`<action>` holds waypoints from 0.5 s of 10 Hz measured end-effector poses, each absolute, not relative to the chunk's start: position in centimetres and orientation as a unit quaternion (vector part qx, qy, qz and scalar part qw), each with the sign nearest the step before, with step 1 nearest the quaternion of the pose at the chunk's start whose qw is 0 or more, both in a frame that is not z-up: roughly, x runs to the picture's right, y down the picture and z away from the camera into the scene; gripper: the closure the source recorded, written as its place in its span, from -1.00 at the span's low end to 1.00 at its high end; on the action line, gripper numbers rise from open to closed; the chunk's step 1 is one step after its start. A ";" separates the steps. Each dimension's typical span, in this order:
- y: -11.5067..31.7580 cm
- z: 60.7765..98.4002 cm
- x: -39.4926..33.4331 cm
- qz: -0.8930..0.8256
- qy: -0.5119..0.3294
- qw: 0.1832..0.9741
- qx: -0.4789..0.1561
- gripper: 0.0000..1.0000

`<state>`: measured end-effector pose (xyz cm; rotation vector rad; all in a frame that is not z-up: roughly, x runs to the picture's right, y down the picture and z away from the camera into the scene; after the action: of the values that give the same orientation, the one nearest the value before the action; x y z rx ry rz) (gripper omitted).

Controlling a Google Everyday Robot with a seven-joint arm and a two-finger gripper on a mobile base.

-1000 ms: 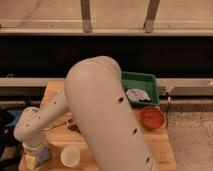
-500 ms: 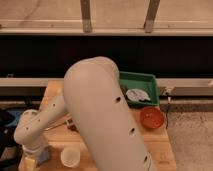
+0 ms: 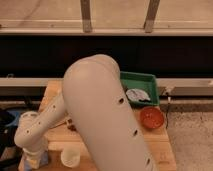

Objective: Place sponge in paper cup

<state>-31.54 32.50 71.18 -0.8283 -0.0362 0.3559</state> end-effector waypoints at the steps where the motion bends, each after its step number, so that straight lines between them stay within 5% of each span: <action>1: 32.1 71.1 -31.2 0.178 -0.017 0.901 -0.394 0.93; 5: 30.6 70.4 -29.5 0.201 -0.012 0.905 -0.375 1.00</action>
<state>-29.50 30.56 70.37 -0.7742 -0.0251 0.4155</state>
